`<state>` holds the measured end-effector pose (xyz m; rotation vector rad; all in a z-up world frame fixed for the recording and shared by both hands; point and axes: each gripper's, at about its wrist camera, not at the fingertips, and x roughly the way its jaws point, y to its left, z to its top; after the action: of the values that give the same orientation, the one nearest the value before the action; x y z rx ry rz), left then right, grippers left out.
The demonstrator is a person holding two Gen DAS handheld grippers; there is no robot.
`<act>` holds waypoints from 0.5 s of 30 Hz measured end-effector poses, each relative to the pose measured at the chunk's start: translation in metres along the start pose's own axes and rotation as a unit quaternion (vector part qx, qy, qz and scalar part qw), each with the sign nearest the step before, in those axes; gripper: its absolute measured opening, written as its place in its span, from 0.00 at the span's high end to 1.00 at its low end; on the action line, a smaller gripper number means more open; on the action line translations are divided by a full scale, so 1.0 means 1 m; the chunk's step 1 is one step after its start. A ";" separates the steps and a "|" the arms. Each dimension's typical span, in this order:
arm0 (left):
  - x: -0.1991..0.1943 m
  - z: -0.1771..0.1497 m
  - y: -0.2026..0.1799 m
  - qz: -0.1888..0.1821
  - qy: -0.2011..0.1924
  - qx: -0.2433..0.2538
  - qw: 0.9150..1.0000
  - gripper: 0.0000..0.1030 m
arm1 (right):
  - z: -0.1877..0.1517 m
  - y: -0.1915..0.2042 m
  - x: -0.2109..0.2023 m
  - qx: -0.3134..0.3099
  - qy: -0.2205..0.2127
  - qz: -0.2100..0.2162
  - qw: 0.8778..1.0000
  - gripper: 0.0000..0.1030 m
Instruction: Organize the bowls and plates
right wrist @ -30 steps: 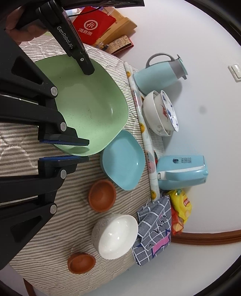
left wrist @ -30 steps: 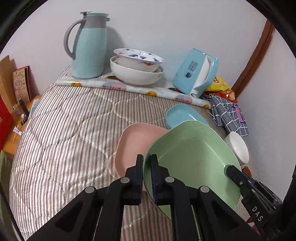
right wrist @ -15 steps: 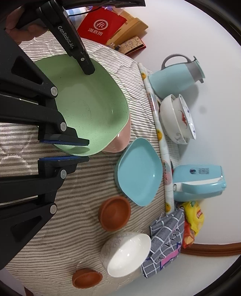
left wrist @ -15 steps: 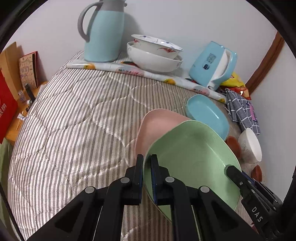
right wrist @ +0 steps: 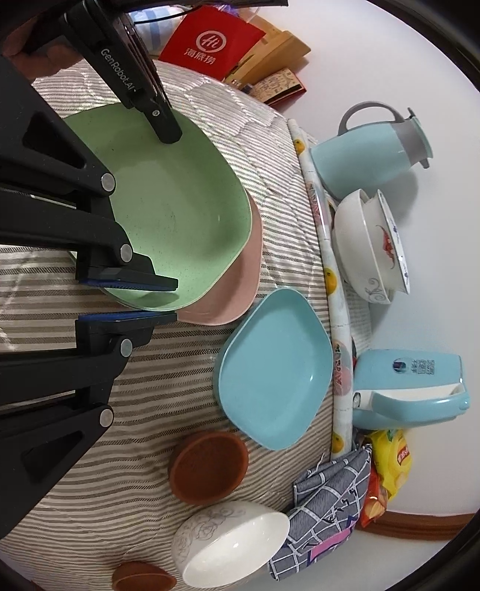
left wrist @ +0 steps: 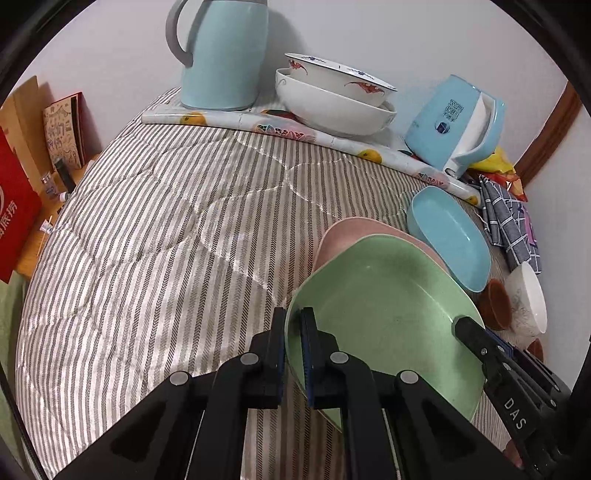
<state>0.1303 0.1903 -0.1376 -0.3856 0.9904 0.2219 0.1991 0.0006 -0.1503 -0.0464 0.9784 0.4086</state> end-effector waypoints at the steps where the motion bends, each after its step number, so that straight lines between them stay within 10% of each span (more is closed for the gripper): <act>1: 0.001 0.001 0.000 0.001 0.000 0.002 1.000 0.92 | 0.002 0.000 0.003 -0.002 0.001 -0.001 1.000 0.90; 15: 0.016 0.008 -0.006 -0.009 0.004 0.011 1.000 0.87 | 0.023 -0.003 0.030 -0.027 0.001 -0.023 0.999 0.88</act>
<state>0.1476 0.1880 -0.1458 -0.3750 0.9963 0.1924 0.2330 0.0119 -0.1621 -0.1175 0.9656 0.3934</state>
